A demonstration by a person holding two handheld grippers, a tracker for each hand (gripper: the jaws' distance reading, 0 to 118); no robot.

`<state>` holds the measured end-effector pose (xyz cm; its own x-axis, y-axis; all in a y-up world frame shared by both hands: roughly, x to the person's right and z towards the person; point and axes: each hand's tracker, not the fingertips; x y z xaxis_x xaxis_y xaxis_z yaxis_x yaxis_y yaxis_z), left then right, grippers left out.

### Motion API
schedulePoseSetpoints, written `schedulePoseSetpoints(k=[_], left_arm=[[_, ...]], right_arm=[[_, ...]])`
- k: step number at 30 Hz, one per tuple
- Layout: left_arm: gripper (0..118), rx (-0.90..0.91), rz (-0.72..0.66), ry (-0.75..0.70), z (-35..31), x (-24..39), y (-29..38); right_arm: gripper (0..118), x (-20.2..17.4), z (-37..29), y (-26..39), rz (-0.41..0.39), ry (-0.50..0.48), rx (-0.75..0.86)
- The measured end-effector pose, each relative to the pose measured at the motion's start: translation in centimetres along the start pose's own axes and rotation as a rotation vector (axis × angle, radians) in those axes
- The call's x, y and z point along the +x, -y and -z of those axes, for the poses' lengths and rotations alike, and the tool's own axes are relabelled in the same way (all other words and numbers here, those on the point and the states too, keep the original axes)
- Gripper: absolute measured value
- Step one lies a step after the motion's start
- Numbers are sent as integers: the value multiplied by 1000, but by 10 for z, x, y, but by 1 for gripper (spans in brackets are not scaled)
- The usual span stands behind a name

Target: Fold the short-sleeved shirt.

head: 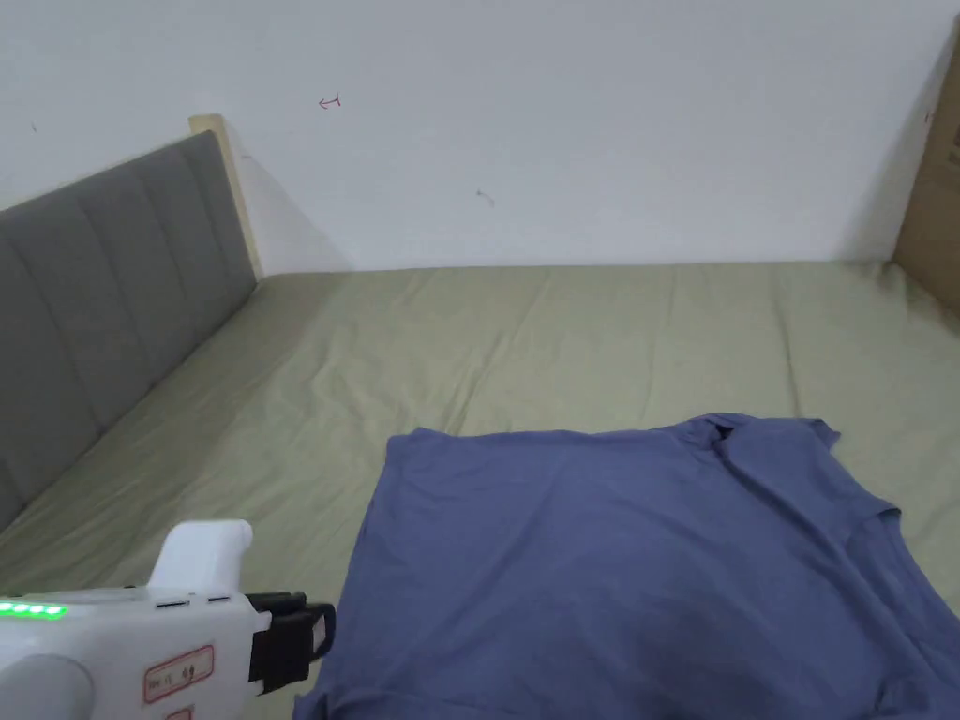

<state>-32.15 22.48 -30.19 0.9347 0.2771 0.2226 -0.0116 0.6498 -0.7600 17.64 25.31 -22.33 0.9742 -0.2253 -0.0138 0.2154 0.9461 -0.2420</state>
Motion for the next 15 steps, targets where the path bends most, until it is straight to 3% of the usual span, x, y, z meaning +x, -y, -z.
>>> schedulePoseSetpoints(k=[1, 2, 3, 4, 5, 8, 9, 10, 12, 15], left_arm=[[15, 3, 32, -44, 13, -7, 5], [48, -35, 58, -84, 26, -14, 8], [105, -90, 71, -103, 39, -20, 11], [118, -152, 83, -135, 55, -30, 18], [112, -147, 97, -212, 56, -36, 21], [111, -151, 82, -180, 86, -46, 33], [103, -155, 76, -179, 93, -49, 36], [80, -146, 78, -160, 98, -52, 38], [4, -105, 98, -141, 101, -50, 46], [4, -29, 87, -148, 95, -47, 57]], right_arm=[[0, 3, 2, 1, 0, -2, -14], [0, 3, 4, 5, -5, -4, -31], [0, 2, 6, 8, -10, -3, -46], [0, 2, 8, 10, -11, 1, -60], [0, 3, 10, 12, -12, 1, -75], [0, 5, 16, 18, -2, -3, -108], [0, 6, 17, 18, 0, 4, -118], [0, 7, 19, 20, -1, 11, -130], [0, 12, 21, 22, -2, 24, -147], [0, 25, 21, 23, 4, 56, -161]])
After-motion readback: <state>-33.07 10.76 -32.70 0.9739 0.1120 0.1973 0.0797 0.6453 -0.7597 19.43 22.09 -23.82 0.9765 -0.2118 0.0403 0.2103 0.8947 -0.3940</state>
